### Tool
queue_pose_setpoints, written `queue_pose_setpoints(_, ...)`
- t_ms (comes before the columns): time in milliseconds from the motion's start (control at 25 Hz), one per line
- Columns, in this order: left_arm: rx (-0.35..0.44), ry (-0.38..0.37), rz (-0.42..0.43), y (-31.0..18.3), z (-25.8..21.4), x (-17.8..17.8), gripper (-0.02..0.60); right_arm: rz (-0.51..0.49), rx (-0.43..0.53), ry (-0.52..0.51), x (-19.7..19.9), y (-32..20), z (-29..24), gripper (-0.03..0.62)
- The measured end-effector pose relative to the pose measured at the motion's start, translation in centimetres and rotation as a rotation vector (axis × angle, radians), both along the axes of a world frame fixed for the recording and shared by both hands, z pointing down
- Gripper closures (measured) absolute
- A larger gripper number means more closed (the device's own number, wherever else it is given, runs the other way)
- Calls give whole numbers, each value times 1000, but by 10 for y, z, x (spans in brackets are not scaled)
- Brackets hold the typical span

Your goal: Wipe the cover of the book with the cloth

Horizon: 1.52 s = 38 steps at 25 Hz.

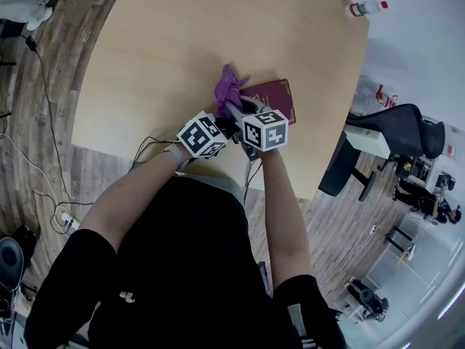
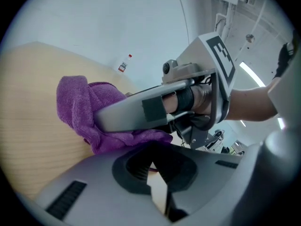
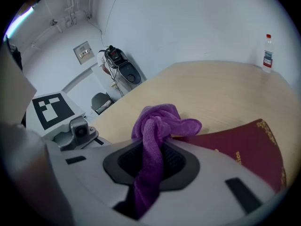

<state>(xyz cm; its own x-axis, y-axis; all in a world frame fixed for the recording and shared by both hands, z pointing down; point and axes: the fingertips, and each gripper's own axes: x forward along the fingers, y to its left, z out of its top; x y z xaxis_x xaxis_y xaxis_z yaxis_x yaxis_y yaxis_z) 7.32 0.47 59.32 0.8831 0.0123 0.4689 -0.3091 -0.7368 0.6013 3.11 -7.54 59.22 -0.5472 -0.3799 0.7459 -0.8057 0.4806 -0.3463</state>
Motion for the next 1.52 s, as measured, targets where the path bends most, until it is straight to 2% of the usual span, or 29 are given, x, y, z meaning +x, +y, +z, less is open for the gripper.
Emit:
queue_pose_setpoints(280, 14, -6, 4, 1, 0, -2, 563, 93, -8, 2, 19, 7, 0, 503)
queue_pose_setpoints(840, 0, -7, -15, -1, 1, -6, 563, 361, -20, 43, 100, 39, 1, 507)
queue_pose_setpoints(1040, -3, -18, -47, -1, 1, -7, 563, 443, -10, 78, 130, 56, 2, 508)
queue_pose_setpoints(1520, 10, -101, -143, -2, 4, -10, 563, 469, -39, 115, 170, 82, 8, 507)
